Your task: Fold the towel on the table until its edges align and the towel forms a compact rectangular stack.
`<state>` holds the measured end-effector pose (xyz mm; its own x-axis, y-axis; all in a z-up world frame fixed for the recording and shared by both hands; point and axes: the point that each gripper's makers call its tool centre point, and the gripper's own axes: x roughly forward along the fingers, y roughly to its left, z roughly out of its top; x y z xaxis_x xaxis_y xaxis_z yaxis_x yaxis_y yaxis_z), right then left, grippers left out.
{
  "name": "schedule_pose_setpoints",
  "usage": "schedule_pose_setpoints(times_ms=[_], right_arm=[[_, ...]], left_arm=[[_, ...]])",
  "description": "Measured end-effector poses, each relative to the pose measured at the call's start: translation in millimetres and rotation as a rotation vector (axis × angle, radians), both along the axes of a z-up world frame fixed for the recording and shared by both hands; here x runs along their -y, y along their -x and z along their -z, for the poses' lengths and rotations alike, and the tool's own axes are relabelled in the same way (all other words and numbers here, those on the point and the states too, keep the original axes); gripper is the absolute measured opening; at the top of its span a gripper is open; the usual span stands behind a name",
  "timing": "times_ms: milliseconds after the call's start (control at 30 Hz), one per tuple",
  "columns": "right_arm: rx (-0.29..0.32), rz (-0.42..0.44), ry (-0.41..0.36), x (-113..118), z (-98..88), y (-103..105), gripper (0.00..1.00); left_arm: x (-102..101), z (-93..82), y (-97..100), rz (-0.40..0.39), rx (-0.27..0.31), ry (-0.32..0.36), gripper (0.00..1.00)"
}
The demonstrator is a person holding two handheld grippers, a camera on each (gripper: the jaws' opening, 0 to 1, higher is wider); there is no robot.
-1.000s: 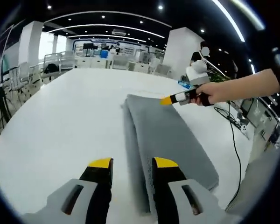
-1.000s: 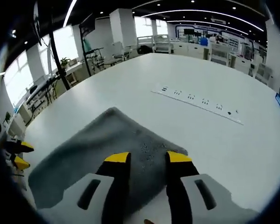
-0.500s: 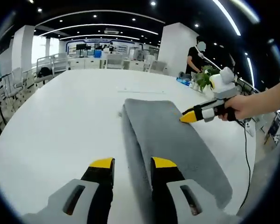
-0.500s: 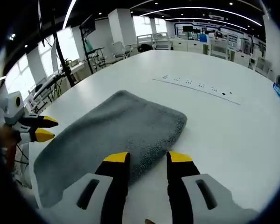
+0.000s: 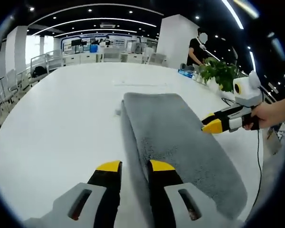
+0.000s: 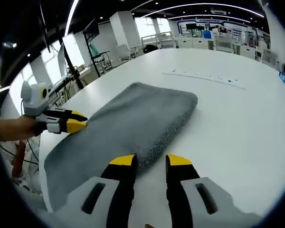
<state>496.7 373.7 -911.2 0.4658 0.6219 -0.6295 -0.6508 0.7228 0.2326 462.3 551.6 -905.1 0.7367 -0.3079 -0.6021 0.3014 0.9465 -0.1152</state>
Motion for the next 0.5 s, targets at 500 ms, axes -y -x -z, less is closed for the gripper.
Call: schedule_pose_setpoints(times_ms=[500], right_arm=[[0.019,0.004,-0.031,-2.1,3.4,2.3,0.10]], left_arm=[[6.4,5.9,2.1,-0.060,-0.043,0.102,0.09]])
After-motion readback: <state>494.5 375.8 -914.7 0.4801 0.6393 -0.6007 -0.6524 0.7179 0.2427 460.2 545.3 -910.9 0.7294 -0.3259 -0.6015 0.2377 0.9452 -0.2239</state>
